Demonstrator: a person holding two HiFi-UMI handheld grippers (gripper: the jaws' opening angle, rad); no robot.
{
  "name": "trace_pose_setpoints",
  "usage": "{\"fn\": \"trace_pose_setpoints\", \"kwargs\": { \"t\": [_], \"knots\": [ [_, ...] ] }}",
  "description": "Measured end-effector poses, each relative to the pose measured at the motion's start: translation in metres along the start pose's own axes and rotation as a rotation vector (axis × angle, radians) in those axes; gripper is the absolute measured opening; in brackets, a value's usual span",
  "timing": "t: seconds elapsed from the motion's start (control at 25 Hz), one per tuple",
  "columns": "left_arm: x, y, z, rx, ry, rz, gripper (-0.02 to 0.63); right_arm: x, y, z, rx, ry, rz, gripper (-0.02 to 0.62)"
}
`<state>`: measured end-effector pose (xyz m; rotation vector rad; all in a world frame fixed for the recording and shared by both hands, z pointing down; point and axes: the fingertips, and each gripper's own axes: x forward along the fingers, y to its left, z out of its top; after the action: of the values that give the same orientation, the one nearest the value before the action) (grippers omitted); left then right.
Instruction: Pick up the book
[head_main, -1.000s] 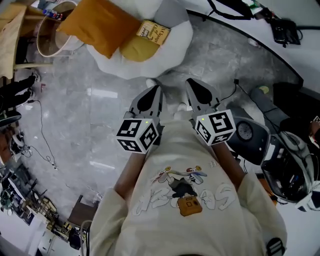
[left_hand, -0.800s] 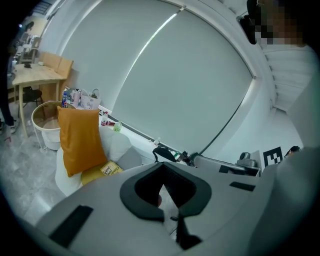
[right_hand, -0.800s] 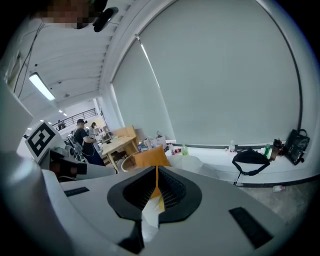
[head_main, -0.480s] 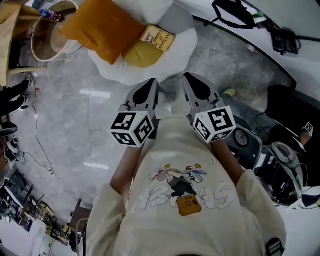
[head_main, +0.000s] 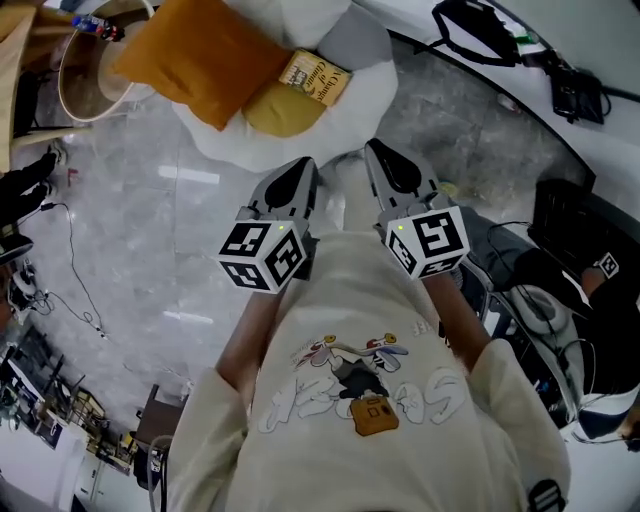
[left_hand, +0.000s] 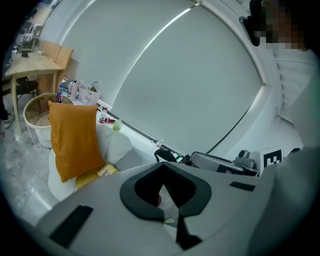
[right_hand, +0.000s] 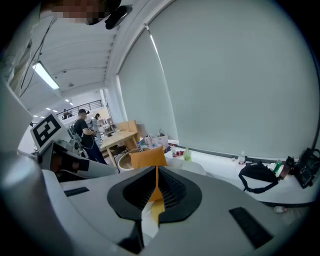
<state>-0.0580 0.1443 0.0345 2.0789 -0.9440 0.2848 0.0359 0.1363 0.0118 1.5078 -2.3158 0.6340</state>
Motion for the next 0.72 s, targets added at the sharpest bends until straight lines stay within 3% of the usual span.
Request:
{"fn": "trace_pose_setpoints", "kwargs": {
  "t": [0.36,0.72],
  "knots": [
    [0.035,0.014,0.003,0.064,0.07,0.018,0.003,0.049,-0.028,-0.013,0.019,0.046,0.036,0.032],
    [0.062,0.05,-0.008,0.026,0.118,0.013,0.003,0.084,-0.03,-0.04,0.052,0.095,0.01,0.034]
  ]
}}
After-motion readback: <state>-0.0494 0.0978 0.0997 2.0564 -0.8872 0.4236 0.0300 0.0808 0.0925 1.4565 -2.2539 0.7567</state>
